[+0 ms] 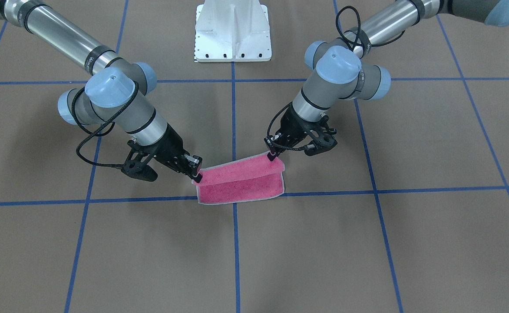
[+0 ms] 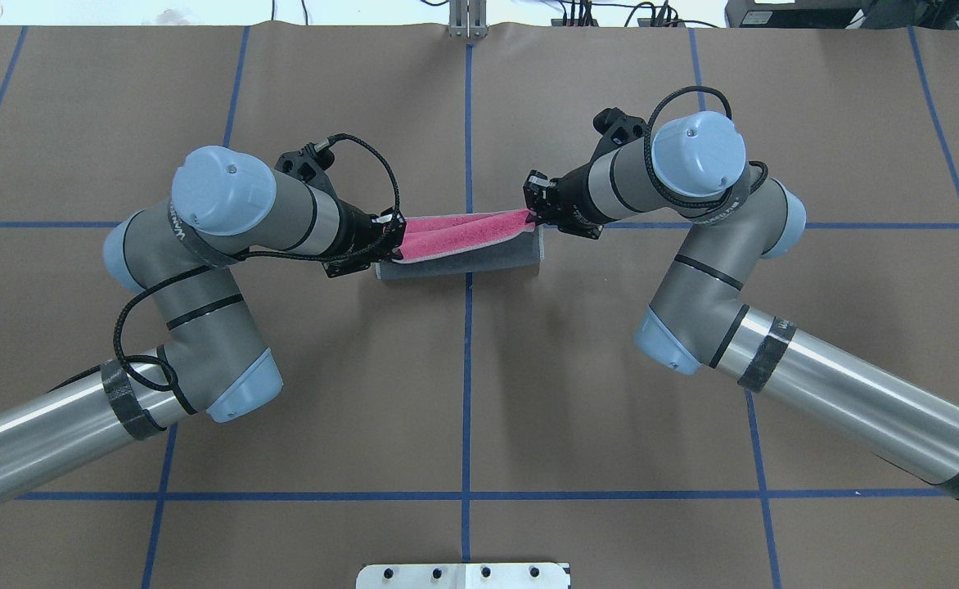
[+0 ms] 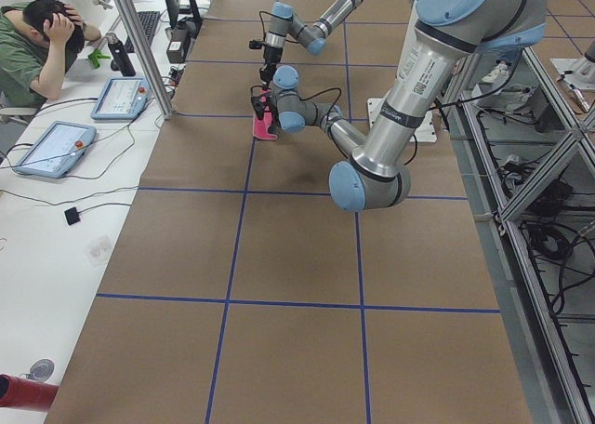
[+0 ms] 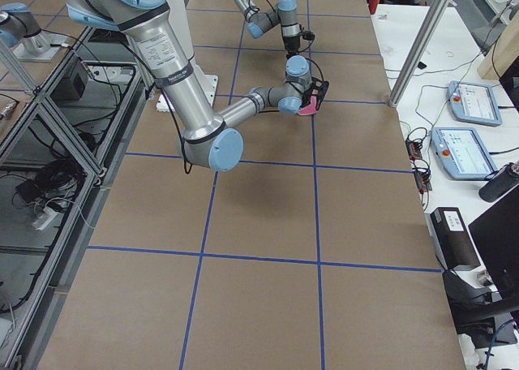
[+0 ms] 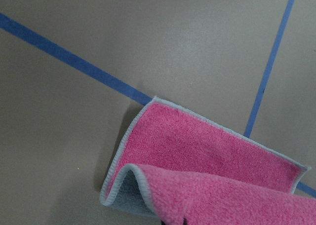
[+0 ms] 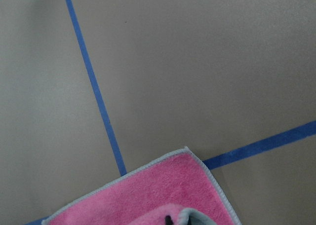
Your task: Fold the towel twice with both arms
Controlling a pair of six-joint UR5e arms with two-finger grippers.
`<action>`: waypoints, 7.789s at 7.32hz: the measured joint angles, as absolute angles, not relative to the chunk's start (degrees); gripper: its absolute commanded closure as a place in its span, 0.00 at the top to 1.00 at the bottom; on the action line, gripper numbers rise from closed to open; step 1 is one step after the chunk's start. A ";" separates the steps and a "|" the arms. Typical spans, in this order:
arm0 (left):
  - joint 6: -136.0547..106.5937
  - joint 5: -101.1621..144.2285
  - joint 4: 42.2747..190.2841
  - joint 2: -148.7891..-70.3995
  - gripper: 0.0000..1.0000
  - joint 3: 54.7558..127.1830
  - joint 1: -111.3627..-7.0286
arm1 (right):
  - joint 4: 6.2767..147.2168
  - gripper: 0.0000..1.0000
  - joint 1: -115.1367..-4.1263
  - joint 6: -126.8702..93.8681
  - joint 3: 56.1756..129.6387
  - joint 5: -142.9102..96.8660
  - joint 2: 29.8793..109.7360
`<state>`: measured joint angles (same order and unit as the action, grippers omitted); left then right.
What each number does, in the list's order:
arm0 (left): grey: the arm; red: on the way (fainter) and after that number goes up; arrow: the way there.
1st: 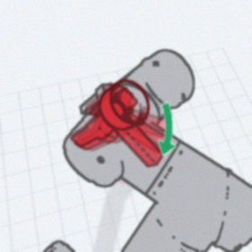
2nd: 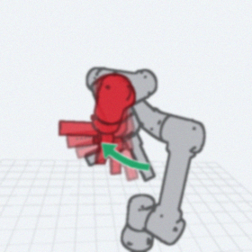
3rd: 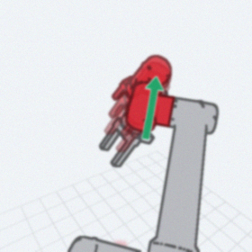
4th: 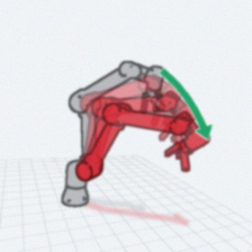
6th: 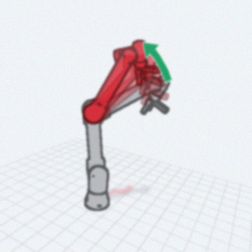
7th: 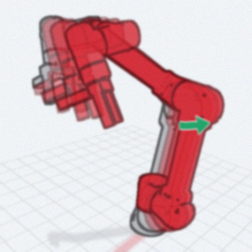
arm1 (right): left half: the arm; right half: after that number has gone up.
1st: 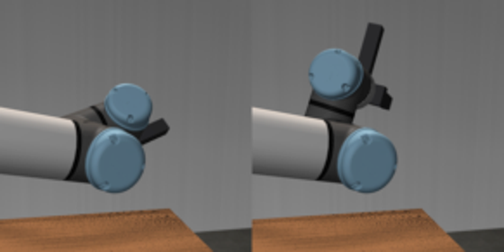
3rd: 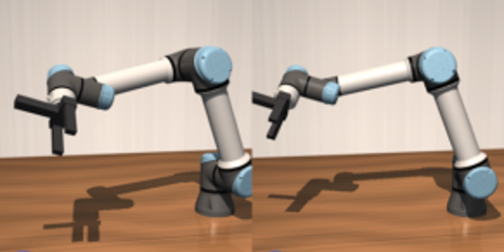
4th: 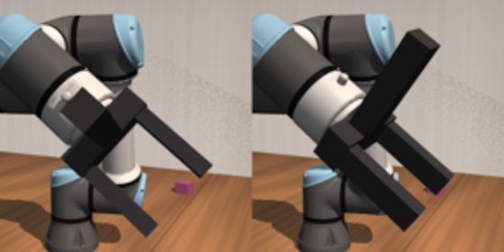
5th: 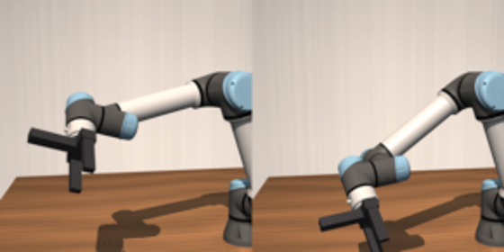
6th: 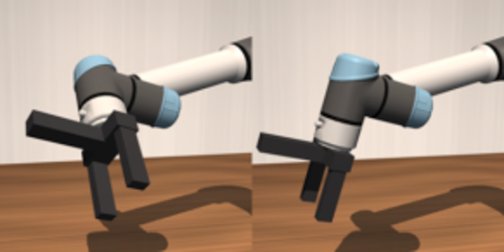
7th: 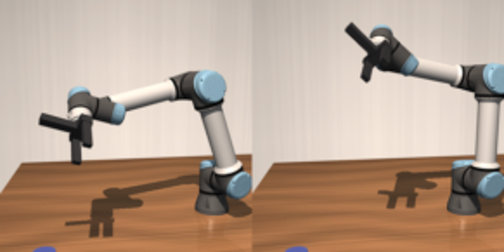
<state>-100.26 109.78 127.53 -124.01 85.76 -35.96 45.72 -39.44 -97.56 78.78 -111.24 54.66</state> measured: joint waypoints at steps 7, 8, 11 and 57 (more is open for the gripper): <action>-101.31 109.69 127.44 -127.84 0.00 82.17 -36.59 | 44.86 0.00 -39.37 -97.56 77.65 -111.27 53.36; -101.38 109.69 127.44 -127.96 0.00 81.95 -36.65 | 44.78 0.00 -39.37 -97.56 77.68 -111.27 53.35; -101.39 109.72 127.46 -127.92 0.76 81.83 -37.05 | 44.74 0.98 -39.38 -97.50 77.65 -111.19 53.35; -98.26 123.08 130.31 -118.79 1.00 85.68 -48.95 | 45.37 0.99 -40.74 -99.25 62.08 -115.01 40.80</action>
